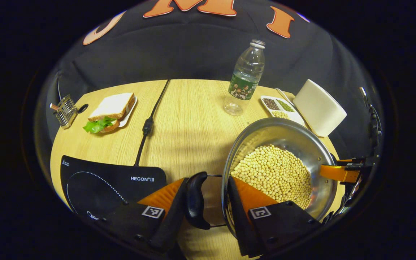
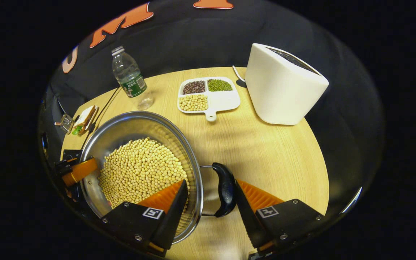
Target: First push the handle of the pot to place it horizontally, then grasp the pot with both hands and set it on the induction cooktop.
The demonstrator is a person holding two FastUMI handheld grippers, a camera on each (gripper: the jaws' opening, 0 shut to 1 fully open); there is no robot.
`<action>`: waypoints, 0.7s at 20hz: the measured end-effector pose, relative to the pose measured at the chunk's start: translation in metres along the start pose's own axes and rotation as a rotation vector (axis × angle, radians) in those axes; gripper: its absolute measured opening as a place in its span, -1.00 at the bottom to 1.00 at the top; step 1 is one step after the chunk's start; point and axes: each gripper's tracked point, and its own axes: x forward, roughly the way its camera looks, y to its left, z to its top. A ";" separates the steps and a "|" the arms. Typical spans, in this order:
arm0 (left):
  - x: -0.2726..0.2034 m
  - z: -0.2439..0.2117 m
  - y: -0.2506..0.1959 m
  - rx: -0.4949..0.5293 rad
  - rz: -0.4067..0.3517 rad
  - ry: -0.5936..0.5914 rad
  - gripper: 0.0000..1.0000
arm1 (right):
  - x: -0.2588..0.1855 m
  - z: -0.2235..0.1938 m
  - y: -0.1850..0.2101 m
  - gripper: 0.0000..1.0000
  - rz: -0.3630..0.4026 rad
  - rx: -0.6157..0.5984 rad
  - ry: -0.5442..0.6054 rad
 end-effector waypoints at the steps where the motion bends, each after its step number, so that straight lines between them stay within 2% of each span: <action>1: -0.001 0.000 -0.001 0.009 0.004 -0.001 0.43 | 0.003 -0.001 -0.002 0.51 -0.011 0.000 0.006; 4: 0.001 0.001 -0.001 0.038 0.016 0.010 0.42 | 0.003 -0.002 -0.002 0.35 0.000 0.038 0.027; 6: -0.003 -0.001 -0.002 0.056 0.022 0.026 0.31 | 0.002 -0.004 0.000 0.27 0.009 0.040 0.034; 7: -0.006 0.002 0.000 0.064 0.035 0.026 0.31 | 0.002 -0.008 0.003 0.10 0.021 0.040 0.053; 8: -0.011 0.005 0.001 0.078 0.045 0.022 0.29 | -0.001 -0.008 0.005 0.15 0.037 0.044 0.058; 11: -0.039 0.023 0.006 0.106 0.065 -0.016 0.29 | -0.027 0.004 0.013 0.06 0.071 0.051 0.006; 14: -0.072 0.044 0.015 0.067 0.081 -0.056 0.25 | -0.054 0.026 0.026 0.06 0.096 0.016 -0.055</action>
